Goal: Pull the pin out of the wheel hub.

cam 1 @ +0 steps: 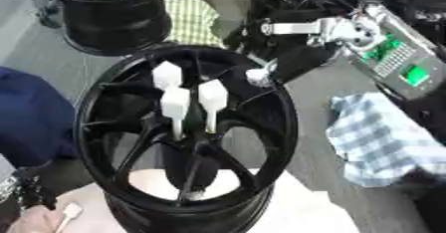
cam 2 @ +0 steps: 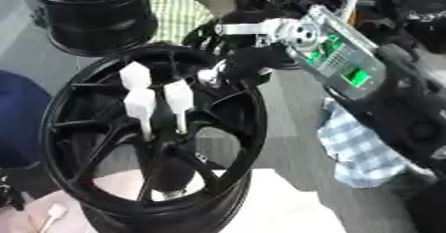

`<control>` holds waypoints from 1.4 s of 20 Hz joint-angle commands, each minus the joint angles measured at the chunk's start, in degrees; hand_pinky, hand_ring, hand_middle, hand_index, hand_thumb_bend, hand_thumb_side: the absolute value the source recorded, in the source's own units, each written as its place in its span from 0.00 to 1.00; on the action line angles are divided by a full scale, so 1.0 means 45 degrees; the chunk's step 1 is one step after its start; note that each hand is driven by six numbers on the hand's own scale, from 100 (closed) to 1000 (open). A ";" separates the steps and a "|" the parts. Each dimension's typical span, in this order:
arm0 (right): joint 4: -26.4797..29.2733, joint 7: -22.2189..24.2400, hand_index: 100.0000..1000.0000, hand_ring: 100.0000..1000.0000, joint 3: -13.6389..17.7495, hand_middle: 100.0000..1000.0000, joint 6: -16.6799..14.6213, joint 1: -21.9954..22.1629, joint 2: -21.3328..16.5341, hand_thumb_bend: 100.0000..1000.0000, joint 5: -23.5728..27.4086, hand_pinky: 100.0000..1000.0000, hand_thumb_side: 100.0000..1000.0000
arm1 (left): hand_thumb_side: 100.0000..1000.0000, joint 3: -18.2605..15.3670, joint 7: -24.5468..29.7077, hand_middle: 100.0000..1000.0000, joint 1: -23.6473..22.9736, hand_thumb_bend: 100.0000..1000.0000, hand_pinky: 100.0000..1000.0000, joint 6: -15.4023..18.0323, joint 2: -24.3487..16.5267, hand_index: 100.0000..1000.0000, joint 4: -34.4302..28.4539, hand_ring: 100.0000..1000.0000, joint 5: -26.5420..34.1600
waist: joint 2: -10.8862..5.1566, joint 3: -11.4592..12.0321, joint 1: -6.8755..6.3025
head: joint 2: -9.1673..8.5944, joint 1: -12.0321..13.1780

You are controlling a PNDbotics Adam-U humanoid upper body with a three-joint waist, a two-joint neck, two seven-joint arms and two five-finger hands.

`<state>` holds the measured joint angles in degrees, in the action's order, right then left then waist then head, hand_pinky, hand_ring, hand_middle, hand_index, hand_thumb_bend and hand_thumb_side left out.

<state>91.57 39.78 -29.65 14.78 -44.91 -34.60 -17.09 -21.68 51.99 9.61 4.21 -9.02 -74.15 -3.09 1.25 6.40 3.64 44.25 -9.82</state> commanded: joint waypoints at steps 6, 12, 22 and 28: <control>-0.1260 0.0377 0.97 0.88 -0.0036 0.89 -0.0830 -0.0374 0.0609 0.10 -0.1051 0.83 0.52 | 0.87 0.0124 -0.0004 0.49 0.0197 0.00 0.47 -0.0005 -0.0044 0.80 -0.0151 0.47 -0.0010 | -0.0121 0.0053 -0.0104 | -0.0030 -0.0138; -0.1517 0.0500 0.97 0.88 -0.0111 0.88 -0.1084 -0.0382 0.0905 0.09 -0.1276 0.83 0.52 | 0.87 0.0139 -0.0004 0.49 0.0206 0.00 0.47 0.0067 -0.0038 0.80 -0.0132 0.47 -0.0035 | -0.0110 0.0056 -0.0116 | -0.0030 -0.0187; -0.1827 0.0689 0.94 0.86 -0.0257 0.83 -0.1359 -0.0270 0.1351 0.08 -0.1423 0.83 0.47 | 0.87 0.0201 -0.0004 0.50 0.0238 0.00 0.47 0.0076 0.0002 0.81 -0.0166 0.47 -0.0033 | -0.0094 0.0123 -0.0109 | -0.0030 -0.0229; -0.2000 0.0723 0.92 0.85 -0.0336 0.79 -0.1533 -0.0127 0.1590 0.06 -0.1611 0.82 0.45 | 0.87 0.0226 -0.0004 0.50 0.0255 0.00 0.47 0.0058 0.0015 0.81 -0.0209 0.47 -0.0033 | -0.0081 0.0144 -0.0099 | -0.0030 -0.0239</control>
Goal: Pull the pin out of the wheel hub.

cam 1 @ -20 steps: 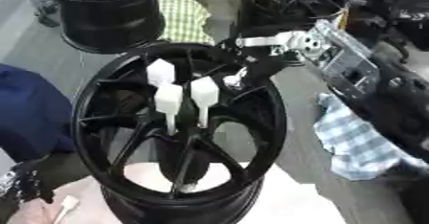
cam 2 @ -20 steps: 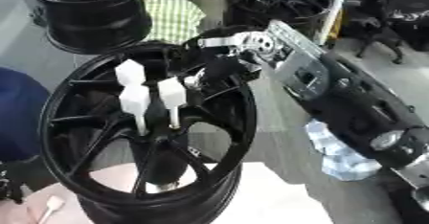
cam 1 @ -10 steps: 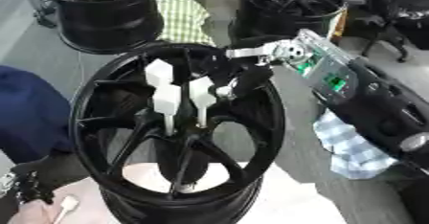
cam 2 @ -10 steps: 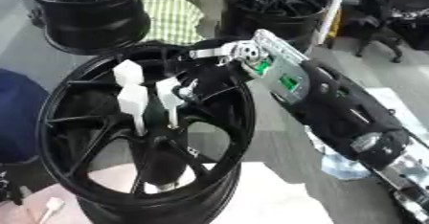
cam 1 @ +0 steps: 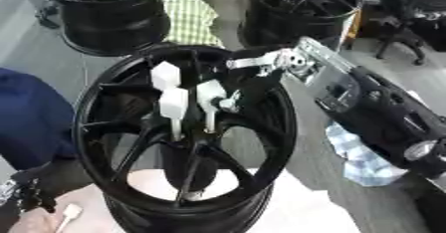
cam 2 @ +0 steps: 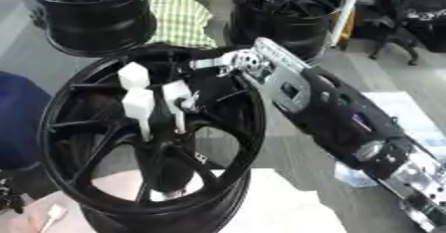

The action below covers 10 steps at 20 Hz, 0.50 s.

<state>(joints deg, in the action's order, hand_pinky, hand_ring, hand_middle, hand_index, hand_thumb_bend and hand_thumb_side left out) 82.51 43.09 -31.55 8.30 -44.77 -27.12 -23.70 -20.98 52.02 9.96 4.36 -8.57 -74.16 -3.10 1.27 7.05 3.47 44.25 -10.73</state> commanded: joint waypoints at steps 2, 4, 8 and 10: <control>-0.0012 -0.0022 0.90 0.85 0.0082 0.78 -0.0144 -0.0139 -0.0026 0.06 -0.0166 0.82 0.44 | 0.87 0.0073 -0.0012 0.50 0.0181 0.00 0.47 0.0024 -0.0088 0.81 -0.0214 0.47 -0.0030 | -0.0082 0.0005 -0.0059 | -0.0030 -0.0046; -0.0027 -0.0060 0.88 0.84 0.0088 0.75 -0.0181 -0.0122 0.0015 0.05 -0.0172 0.82 0.42 | 0.87 0.0078 -0.0012 0.50 0.0186 0.00 0.47 0.0027 -0.0091 0.81 -0.0217 0.47 -0.0026 | -0.0075 0.0011 -0.0059 | -0.0030 -0.0049; -0.0050 -0.0296 0.83 0.81 0.0107 0.69 -0.0249 -0.0097 0.0114 0.03 -0.0153 0.80 0.36 | 0.87 0.0086 -0.0012 0.50 0.0200 0.00 0.47 0.0033 -0.0088 0.81 -0.0217 0.47 -0.0019 | -0.0061 0.0021 -0.0062 | -0.0030 -0.0068; -0.0076 -0.0502 0.81 0.80 0.0120 0.65 -0.0288 -0.0085 0.0169 0.01 -0.0163 0.79 0.34 | 0.87 0.0092 -0.0012 0.50 0.0208 0.00 0.47 0.0034 -0.0084 0.81 -0.0218 0.48 -0.0015 | -0.0055 0.0028 -0.0064 | -0.0030 -0.0083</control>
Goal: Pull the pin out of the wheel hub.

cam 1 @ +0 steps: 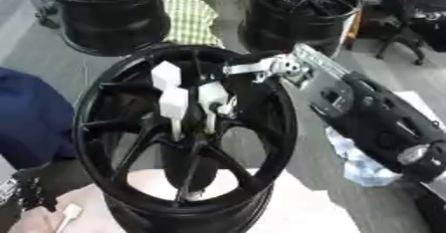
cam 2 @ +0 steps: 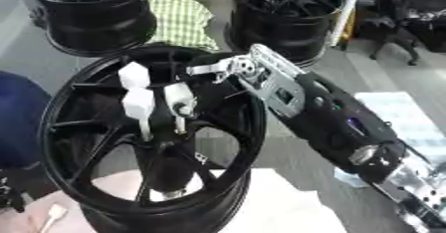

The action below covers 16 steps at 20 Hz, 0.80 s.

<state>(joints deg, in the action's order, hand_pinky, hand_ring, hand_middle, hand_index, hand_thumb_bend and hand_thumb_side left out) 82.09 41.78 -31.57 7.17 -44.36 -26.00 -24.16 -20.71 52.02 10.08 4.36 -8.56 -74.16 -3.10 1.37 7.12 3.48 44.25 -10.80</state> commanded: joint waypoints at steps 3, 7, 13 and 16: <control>-0.0078 -0.0539 0.77 0.78 0.0134 0.59 -0.0101 -0.0162 -0.0017 0.00 -0.0074 0.77 0.31 | 0.87 0.0044 -0.0012 0.50 0.0194 0.00 0.47 0.0034 -0.0078 0.81 -0.0218 0.48 -0.0011 | -0.0068 0.0026 -0.0069 | -0.0030 -0.0087; -0.0123 -0.1196 0.63 0.70 0.0209 0.43 -0.0179 -0.0189 0.0011 0.00 -0.0024 0.72 0.27 | 0.87 0.0056 -0.0012 0.50 0.0194 0.00 0.47 0.0048 -0.0079 0.81 -0.0222 0.48 -0.0011 | -0.0060 0.0032 -0.0069 | -0.0030 -0.0111; -0.0292 -0.1893 0.54 0.64 0.0360 0.35 -0.0076 -0.0281 -0.0072 0.00 0.0336 0.69 0.26 | 0.87 0.0071 -0.0012 0.50 0.0188 0.00 0.47 0.0050 -0.0056 0.81 -0.0212 0.48 -0.0021 | -0.0078 0.0028 -0.0085 | -0.0030 -0.0126; -0.0423 -0.2340 0.54 0.63 0.0472 0.35 0.0054 -0.0347 -0.0222 0.00 0.0821 0.68 0.26 | 0.87 0.0085 -0.0012 0.50 0.0174 0.00 0.47 0.0050 -0.0046 0.81 -0.0208 0.48 -0.0036 | -0.0099 0.0023 -0.0085 | -0.0030 -0.0121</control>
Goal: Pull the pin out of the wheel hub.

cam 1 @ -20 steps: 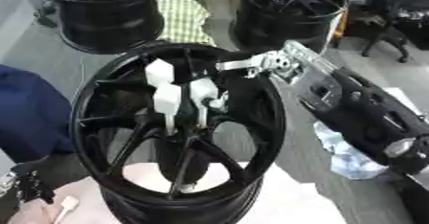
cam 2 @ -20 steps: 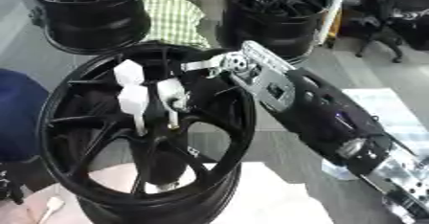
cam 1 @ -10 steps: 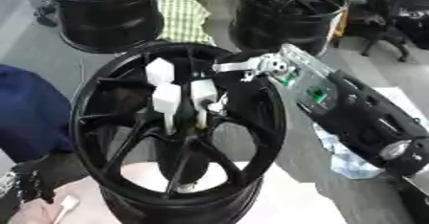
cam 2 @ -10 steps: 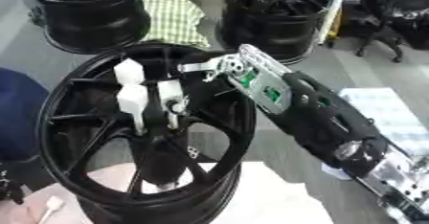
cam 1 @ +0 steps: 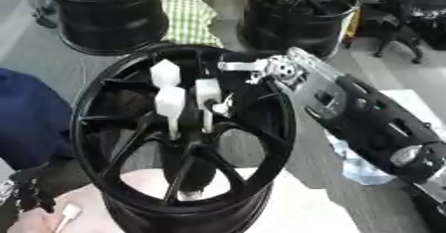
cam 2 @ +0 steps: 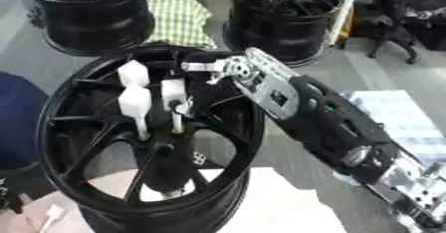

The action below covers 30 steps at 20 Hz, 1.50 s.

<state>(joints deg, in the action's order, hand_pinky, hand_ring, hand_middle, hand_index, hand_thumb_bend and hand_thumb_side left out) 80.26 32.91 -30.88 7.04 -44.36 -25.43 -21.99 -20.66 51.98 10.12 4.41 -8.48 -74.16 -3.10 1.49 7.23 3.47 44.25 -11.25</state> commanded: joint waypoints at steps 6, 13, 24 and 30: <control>0.0677 -0.0546 0.53 0.63 0.0330 0.34 0.0268 -0.0511 -0.0998 0.00 0.1178 0.68 0.25 | 0.88 0.0050 -0.0004 0.50 0.0104 0.00 0.47 0.0042 -0.0098 0.81 -0.0192 0.48 -0.0066 | -0.0184 -0.0079 -0.0049 | -0.0030 0.0052; 0.2581 -0.0549 0.54 0.64 0.0977 0.34 0.0559 -0.0512 -0.2456 0.00 0.1973 0.69 0.22 | 0.88 -0.0064 -0.0004 0.50 -0.0038 0.00 0.47 0.0025 -0.0185 0.81 -0.0152 0.48 -0.0106 | -0.0332 -0.0323 0.0019 | -0.0030 0.0255; 0.4459 -0.2338 0.56 0.62 0.4048 0.34 0.1804 0.2183 -0.5456 0.00 0.1409 0.68 0.11 | 0.88 -0.0999 -0.0004 0.50 -0.0375 0.00 0.47 -0.0224 -0.0447 0.81 -0.0343 0.48 0.0116 | -0.0242 -0.1693 0.0146 | -0.0100 0.1773; 0.2773 -0.3428 0.94 0.84 0.5819 0.84 0.2892 0.3954 -0.4068 0.07 0.0402 0.78 0.41 | 0.89 -0.1757 -0.0060 0.50 -0.0327 0.00 0.47 -0.0388 -0.0626 0.81 -0.0497 0.48 0.0447 | 0.0201 -0.2627 0.0067 | -0.0447 0.2599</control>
<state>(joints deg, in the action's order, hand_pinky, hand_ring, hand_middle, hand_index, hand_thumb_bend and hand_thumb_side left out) 93.83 18.59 -7.08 19.21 -26.02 -43.68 -19.00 -27.60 51.79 8.01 2.94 -9.72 -74.98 -1.80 2.83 -4.75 3.96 43.16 -0.24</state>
